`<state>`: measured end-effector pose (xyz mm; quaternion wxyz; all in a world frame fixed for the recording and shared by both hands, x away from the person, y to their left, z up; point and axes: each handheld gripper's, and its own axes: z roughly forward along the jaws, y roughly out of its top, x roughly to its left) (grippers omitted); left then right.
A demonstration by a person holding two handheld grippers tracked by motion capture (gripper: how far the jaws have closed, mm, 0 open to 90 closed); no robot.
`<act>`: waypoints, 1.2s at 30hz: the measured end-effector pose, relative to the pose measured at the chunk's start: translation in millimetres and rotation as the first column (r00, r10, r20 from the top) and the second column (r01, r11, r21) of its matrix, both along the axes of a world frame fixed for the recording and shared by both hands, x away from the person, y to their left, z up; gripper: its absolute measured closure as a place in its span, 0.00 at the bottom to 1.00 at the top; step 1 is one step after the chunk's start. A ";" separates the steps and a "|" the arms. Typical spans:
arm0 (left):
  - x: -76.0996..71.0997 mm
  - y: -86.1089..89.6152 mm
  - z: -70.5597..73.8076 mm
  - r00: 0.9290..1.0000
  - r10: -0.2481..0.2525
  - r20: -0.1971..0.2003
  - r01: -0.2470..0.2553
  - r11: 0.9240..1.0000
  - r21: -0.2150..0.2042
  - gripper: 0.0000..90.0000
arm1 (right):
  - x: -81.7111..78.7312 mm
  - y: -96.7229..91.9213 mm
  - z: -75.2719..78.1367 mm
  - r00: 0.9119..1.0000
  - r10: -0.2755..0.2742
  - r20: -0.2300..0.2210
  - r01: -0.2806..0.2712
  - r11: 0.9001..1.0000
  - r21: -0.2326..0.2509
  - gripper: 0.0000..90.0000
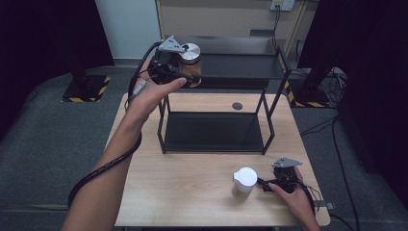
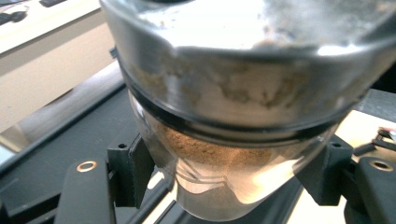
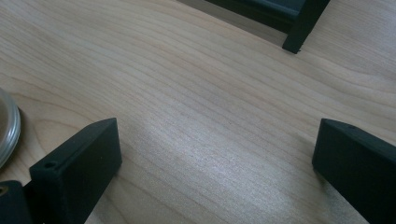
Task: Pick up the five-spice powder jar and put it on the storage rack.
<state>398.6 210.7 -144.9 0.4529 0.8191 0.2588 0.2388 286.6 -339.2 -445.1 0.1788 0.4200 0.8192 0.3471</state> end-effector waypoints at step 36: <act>53.6 -39.2 -1.4 0.979 0.189 -0.082 -0.191 0.981 -0.025 0.33 | -0.1 -0.1 -0.4 1.000 0.001 0.004 -0.001 1.000 -0.001 0.02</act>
